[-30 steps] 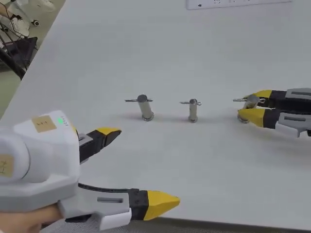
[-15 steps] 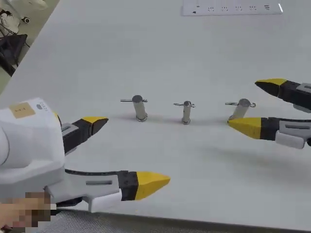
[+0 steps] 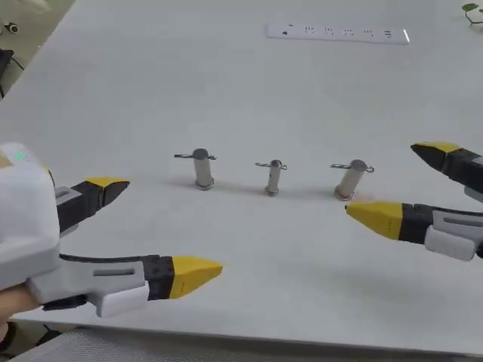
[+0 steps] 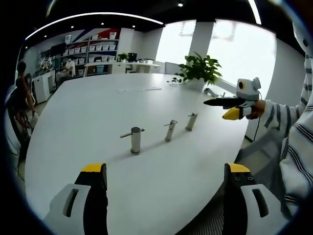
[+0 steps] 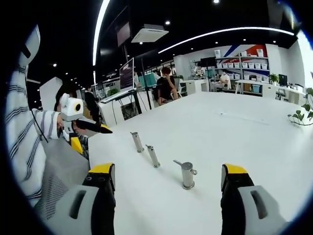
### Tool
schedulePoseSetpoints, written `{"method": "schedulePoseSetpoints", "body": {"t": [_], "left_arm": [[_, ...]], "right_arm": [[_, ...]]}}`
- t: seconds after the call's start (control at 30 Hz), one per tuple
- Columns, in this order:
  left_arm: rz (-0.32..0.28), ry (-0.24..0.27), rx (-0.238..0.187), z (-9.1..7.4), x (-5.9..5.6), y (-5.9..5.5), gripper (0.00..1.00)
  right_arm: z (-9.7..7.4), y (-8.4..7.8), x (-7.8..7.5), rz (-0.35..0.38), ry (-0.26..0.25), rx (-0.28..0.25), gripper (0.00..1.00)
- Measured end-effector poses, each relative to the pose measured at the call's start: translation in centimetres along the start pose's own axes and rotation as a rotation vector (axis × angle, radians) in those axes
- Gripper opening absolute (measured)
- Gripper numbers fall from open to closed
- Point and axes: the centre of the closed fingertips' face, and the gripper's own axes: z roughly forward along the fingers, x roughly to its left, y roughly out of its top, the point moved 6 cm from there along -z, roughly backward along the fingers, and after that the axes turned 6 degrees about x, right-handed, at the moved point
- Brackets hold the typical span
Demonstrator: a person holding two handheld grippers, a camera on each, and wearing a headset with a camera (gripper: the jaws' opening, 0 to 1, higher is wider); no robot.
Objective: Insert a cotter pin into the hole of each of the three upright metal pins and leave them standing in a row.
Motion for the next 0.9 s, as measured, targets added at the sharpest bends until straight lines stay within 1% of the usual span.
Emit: {"method": "schedulePoseSetpoints", "body": {"t": [0.07,0.17,0.27,0.3,0.4,0.5,0.53,0.67,0.8,0.9], "left_arm": [[-0.005,0.002,0.001,-0.3,0.4,-0.3,0.99],[-0.005,0.002,0.001,-0.6,0.8,-0.6,0.99],[0.010,0.002,0.000,-0.8,1.1,-0.9,0.99],[0.010,0.002,0.000,-0.8,1.1,-0.9,0.99],[0.004,-0.003,0.001,-0.9,1.3,-1.1,0.99],[0.003,-0.009,0.010,-1.0,1.3,-1.3,0.99],[0.004,-0.011,0.013,-1.0,1.3,-1.4,0.99],[0.007,-0.019,0.015,-1.1,1.1,-1.5,0.99],[0.016,-0.024,0.017,-1.2,1.0,-1.5,0.99],[0.020,-0.023,0.020,-1.4,1.0,-1.7,0.99]], "right_arm": [[-0.3,-0.2,0.4,0.011,-0.014,0.006,0.91],[-0.9,-0.5,1.0,0.029,-0.027,0.016,0.91],[-1.2,-0.9,1.2,0.050,-0.038,0.023,0.90],[-1.3,-1.0,1.2,0.061,-0.050,0.029,0.91],[-1.7,-1.2,1.5,0.062,-0.066,0.041,0.91],[-2.1,-1.3,1.6,0.059,-0.080,0.059,0.91],[-2.4,-1.5,1.5,0.057,-0.091,0.073,0.92],[-3.2,-1.7,1.7,0.053,-0.108,0.097,0.93],[-4.0,-2.0,1.7,0.049,-0.129,0.110,0.92],[-4.6,-2.1,1.8,0.053,-0.141,0.107,0.92]]}}
